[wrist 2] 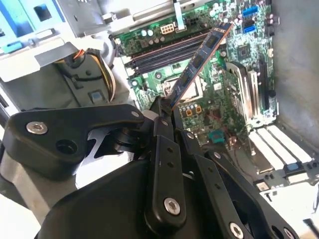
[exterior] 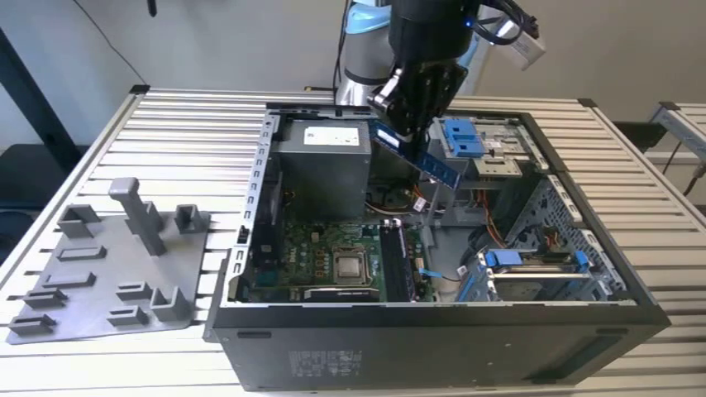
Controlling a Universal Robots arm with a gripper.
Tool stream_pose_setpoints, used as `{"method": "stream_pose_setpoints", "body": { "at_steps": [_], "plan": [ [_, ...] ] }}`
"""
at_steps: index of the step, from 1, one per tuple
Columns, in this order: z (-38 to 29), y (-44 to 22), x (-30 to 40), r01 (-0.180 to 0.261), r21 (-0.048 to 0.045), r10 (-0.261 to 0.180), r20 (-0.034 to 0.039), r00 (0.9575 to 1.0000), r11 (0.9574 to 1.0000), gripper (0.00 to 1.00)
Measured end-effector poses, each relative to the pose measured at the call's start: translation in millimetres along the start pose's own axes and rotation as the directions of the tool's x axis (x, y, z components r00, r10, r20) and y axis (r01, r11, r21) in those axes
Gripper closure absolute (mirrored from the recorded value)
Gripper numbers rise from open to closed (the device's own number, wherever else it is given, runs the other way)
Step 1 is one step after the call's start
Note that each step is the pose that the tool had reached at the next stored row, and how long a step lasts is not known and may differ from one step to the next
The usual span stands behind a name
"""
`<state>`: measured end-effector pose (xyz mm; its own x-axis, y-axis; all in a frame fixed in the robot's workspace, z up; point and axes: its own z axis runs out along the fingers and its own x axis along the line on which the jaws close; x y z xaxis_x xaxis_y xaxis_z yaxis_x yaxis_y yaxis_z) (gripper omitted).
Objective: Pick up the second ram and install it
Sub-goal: 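Insert the second ram into the second slot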
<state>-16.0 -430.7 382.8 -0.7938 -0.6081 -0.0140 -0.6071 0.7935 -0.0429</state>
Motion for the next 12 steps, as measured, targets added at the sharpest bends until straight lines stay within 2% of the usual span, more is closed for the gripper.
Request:
{"method": "stream_pose_setpoints", "body": {
  "at_steps": [3, 6, 9, 12],
  "plan": [
    [0.5, 0.0, 0.0, -0.051, 0.0005, 0.051, -0.0025, 0.9987, 0.9987, 0.86],
    [1.0, 0.0, 0.0, -0.101, 0.0008, 0.101, -0.0054, 0.9949, 0.9949, 0.86],
    [1.6, 0.1, 0.0, -0.154, 0.0018, 0.154, -0.0083, 0.9880, 0.9880, 0.86],
    [2.4, 0.1, 0.0, -0.208, 0.0026, 0.208, -0.0107, 0.9780, 0.9781, 0.86]
  ]
}}
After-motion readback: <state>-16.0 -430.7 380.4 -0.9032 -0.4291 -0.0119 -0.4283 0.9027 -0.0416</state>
